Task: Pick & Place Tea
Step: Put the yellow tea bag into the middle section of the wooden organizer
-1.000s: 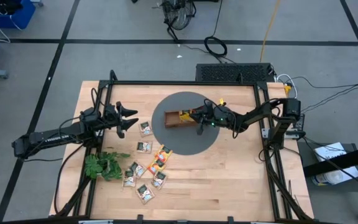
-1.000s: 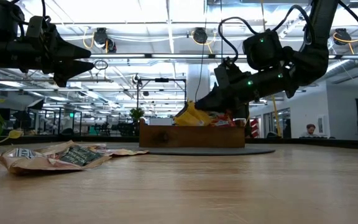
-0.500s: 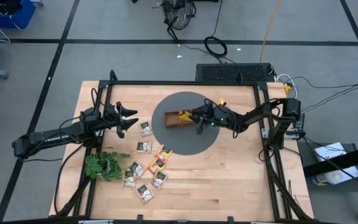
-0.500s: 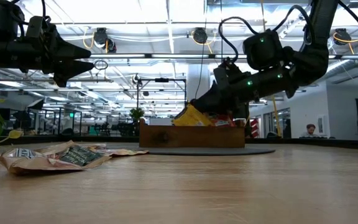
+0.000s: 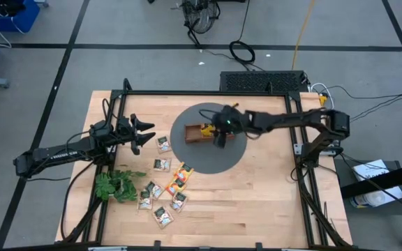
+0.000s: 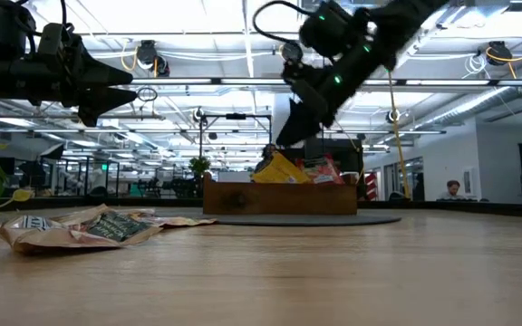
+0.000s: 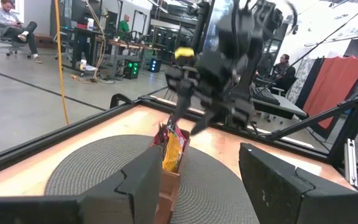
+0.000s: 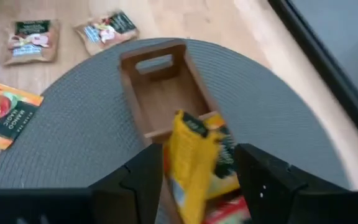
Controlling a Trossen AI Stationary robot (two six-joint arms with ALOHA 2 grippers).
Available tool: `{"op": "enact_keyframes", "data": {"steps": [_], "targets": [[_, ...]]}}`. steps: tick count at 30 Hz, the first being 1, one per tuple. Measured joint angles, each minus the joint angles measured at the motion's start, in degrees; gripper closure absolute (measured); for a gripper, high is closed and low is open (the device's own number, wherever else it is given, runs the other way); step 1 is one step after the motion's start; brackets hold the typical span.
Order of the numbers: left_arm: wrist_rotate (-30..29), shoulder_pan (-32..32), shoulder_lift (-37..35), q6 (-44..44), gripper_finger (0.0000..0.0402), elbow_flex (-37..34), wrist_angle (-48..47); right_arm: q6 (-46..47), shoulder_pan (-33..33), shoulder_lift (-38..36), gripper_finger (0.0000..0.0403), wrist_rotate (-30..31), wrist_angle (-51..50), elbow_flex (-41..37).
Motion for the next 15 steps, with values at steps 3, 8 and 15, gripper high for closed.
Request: {"op": "enact_keyframes", "data": {"steps": [3, 8, 15], "targets": [[0.0, 0.0, 0.0, 0.0, 0.0188, 0.0, 0.0, -1.5, -1.3, 0.1, 0.0214, -0.8, -11.6, 7.8], [0.0, 0.0, 0.0, 0.0, 0.0188, 0.0, 0.0, -1.1, -5.3, 2.5, 0.0214, -11.1, -25.6, 18.8], [0.0, 0.0, 0.0, 0.0, 0.0188, 0.0, 0.0, -6.2, -6.7, 13.0, 0.0212, -14.8, -38.0, 29.2]]}}
